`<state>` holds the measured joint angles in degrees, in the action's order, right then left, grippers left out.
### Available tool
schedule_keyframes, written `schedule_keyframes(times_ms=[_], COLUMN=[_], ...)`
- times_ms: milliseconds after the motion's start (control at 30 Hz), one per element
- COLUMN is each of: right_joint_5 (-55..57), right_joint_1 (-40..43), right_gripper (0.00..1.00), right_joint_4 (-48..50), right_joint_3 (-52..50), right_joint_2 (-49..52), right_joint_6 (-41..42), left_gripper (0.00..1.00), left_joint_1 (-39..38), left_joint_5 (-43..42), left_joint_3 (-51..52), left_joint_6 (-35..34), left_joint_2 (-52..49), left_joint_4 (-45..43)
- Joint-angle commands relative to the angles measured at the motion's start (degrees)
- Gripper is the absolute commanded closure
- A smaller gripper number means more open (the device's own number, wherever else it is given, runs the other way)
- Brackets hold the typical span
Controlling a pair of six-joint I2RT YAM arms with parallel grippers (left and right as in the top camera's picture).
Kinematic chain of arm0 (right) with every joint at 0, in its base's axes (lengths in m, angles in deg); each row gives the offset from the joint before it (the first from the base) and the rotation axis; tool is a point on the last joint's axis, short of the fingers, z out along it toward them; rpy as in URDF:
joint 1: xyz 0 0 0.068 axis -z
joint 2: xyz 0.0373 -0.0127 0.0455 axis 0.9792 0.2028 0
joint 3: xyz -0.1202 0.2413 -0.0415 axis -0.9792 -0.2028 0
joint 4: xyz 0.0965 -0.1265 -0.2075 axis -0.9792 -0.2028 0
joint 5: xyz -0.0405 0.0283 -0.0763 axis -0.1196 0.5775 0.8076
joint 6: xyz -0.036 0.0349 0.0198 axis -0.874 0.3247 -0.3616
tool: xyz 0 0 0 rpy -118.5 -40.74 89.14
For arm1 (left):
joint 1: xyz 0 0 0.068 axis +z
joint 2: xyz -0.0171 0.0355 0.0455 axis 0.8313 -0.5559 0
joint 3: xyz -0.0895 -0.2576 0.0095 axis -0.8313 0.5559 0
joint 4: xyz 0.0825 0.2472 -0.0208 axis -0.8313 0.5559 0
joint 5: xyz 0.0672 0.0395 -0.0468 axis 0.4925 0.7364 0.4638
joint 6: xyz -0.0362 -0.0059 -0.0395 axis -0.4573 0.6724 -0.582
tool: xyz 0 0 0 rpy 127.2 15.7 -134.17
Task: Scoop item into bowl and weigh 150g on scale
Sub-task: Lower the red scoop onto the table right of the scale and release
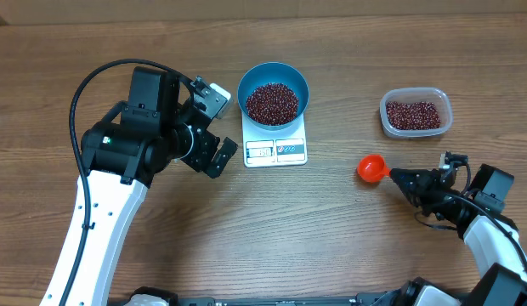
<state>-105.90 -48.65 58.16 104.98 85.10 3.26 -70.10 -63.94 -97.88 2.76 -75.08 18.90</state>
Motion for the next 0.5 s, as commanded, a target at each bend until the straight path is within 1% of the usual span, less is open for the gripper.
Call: schedule_keyframes(times_ms=[0, 33, 167, 200, 233, 367, 467], right_joint_5=[1.62, 1.62, 2.32, 3.32, 4.72, 9.22, 13.09], right_joint_1=[0.37, 0.37, 0.37, 0.37, 0.37, 0.37, 0.37], right_gripper=[0.95, 0.92, 0.92, 0.88, 0.87, 0.87, 0.80], right_joint_4=[2.27, 2.91, 3.23, 3.21, 3.23, 3.26, 3.34], right_joint_3=[-0.79, -0.87, -0.92, -0.92, -0.94, -0.94, -0.94], right_joint_2=[1.73, 2.10, 3.93, 4.46, 4.94, 5.42, 5.40], right_joint_6=[1.55, 1.55, 1.55, 1.53, 1.55, 1.53, 1.53], left_gripper=[0.00, 0.00, 0.00, 0.00, 0.00, 0.00, 0.00], left_joint_1=[-0.02, -0.02, -0.02, -0.02, -0.02, -0.02, -0.02], left_joint_5=[-1.11, -1.11, -1.11, -1.09, -1.11, -1.11, -1.11], left_joint_3=[-1.18, -1.18, -1.18, -1.18, -1.18, -1.18, -1.18], left_joint_6=[-0.55, -0.55, -0.52, -0.52, -0.55, -0.55, -0.55], left_joint_2=[-0.11, -0.11, -0.11, -0.11, -0.11, -0.11, -0.11], left_joint_4=[0.02, 0.00, 0.02, 0.02, 0.02, 0.02, 0.02])
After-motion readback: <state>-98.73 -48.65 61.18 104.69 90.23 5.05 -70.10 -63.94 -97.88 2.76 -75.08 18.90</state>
